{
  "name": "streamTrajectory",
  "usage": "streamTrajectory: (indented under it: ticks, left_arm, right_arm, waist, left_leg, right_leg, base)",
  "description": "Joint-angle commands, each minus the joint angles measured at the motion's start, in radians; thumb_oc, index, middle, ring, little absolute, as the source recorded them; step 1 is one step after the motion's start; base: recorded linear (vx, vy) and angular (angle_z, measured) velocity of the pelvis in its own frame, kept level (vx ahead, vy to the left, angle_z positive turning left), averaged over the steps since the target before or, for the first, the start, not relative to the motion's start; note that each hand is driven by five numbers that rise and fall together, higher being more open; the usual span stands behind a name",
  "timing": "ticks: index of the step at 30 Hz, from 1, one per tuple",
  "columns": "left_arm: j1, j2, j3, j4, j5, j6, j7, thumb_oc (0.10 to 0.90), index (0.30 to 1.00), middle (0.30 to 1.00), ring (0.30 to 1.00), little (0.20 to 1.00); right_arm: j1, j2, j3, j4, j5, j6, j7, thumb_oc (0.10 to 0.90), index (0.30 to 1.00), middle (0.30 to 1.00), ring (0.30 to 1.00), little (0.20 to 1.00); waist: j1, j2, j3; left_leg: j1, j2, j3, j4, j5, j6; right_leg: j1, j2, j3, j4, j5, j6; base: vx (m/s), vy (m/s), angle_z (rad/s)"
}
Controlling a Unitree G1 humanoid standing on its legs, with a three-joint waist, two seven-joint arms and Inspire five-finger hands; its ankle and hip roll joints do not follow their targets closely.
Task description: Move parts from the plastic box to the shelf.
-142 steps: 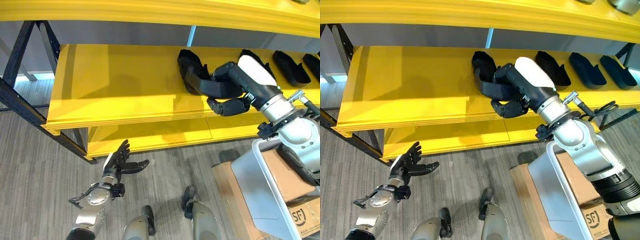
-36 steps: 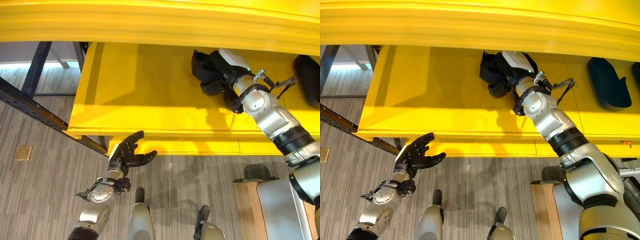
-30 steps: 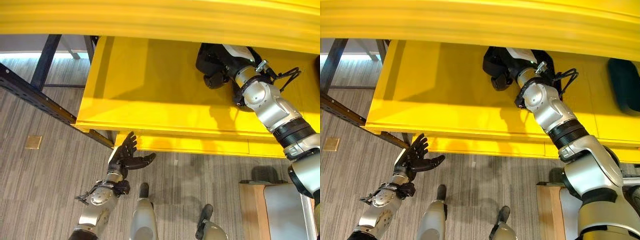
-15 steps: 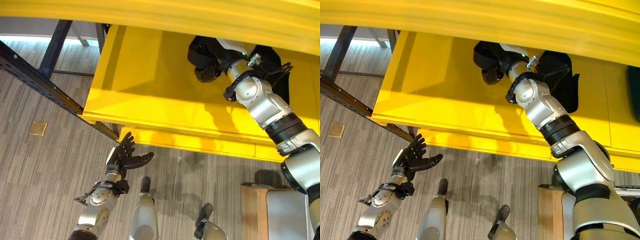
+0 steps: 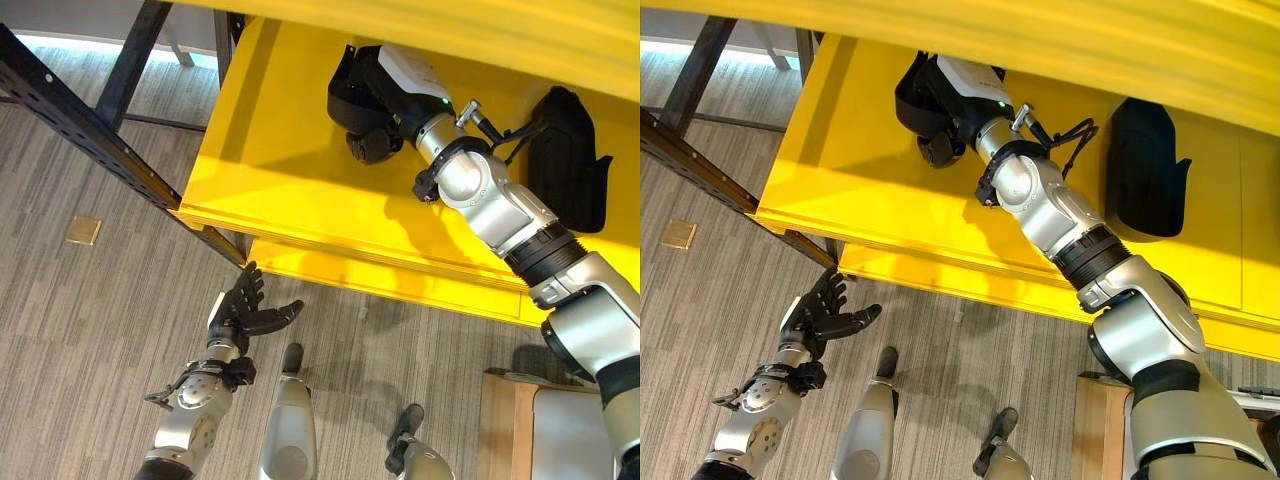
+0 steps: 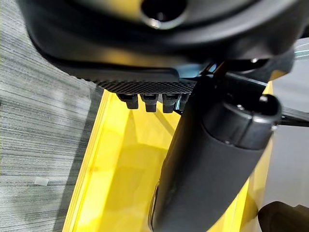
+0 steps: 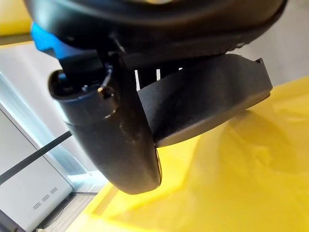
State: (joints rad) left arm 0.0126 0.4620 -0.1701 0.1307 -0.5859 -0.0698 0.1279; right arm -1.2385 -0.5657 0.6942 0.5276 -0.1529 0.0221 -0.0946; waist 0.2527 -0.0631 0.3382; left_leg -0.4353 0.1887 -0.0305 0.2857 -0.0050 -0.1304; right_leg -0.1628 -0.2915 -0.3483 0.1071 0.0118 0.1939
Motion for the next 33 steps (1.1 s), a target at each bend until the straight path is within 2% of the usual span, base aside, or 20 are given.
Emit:
streamTrajectory:
  ticks: [1,9,10,16,21,33]
  left_arm:
    - [-0.039,0.086,0.008,-0.117,-0.002,-0.089,0.004,0.9,1.0,1.0,1.0,1.0]
    - [-0.052,0.066,-0.01,-0.107,0.023,-0.082,0.019,0.9,1.0,1.0,1.0,1.0]
    - [-0.053,0.059,-0.013,-0.104,0.034,-0.077,0.021,0.9,1.0,1.0,1.0,1.0]
    - [-0.054,0.056,-0.023,-0.097,0.046,-0.076,0.019,0.9,1.0,1.0,1.0,1.0]
    - [-0.064,0.056,-0.038,-0.092,0.051,-0.081,0.016,0.9,1.0,1.0,1.0,1.0]
    - [-0.071,0.062,-0.045,-0.099,0.057,-0.086,0.017,0.9,1.0,1.0,1.0,1.0]
  right_arm:
    - [-0.118,-0.027,0.001,-0.011,0.05,-0.047,-0.006,0.4,0.3,0.3,0.3,0.3]
    - [0.035,-0.046,-0.043,0.003,0.037,-0.028,0.005,0.4,0.3,0.3,0.3,0.3]
    - [0.087,-0.042,-0.064,-0.01,0.035,-0.025,0.011,0.4,0.3,0.3,0.3,0.3]
    - [0.157,-0.005,-0.086,0.042,0.024,-0.023,0.01,0.4,0.3,0.3,0.3,0.3]
    - [0.18,0.023,-0.094,0.112,0.006,-0.018,0.0,0.4,0.3,0.3,0.3,0.3]
    - [0.173,0.018,-0.115,0.176,-0.025,-0.008,-0.034,0.4,0.3,0.3,0.3,0.3]
  waist:
    - [0.015,-0.02,-0.018]
    - [-0.025,0.009,0.029]
    - [-0.039,0.016,0.041]
    - [-0.051,0.034,0.064]
    - [-0.061,0.048,0.08]
    - [-0.075,0.058,0.091]
  left_leg:
    - [-0.058,0.061,-0.001,0.114,-0.064,-0.012]
    - [-0.066,0.073,0.018,0.138,-0.069,-0.007]
    - [-0.067,0.075,0.024,0.144,-0.07,-0.006]
    - [-0.072,0.078,0.03,0.148,-0.063,-0.004]
    - [-0.082,0.078,0.031,0.141,-0.05,-0.007]
    - [-0.083,0.082,0.039,0.139,-0.047,-0.009]
  right_leg:
    - [0.077,-0.067,0.017,0.064,-0.066,-0.008]
    - [0.02,-0.074,0.055,0.119,-0.076,-0.015]
    - [0.001,-0.075,0.068,0.138,-0.081,-0.017]
    - [-0.021,-0.077,0.076,0.156,-0.083,-0.018]
    - [-0.04,-0.08,0.08,0.166,-0.082,-0.018]
    - [-0.059,-0.08,0.087,0.184,-0.083,-0.021]
  base:
    - [0.0,0.0,0.0]
    - [-0.05,0.036,-0.1]
    - [-0.08,0.032,-0.09]
    - [-0.05,0.002,-0.06]
    - [-0.06,-0.004,-0.05]
    - [-0.01,-0.005,-0.01]
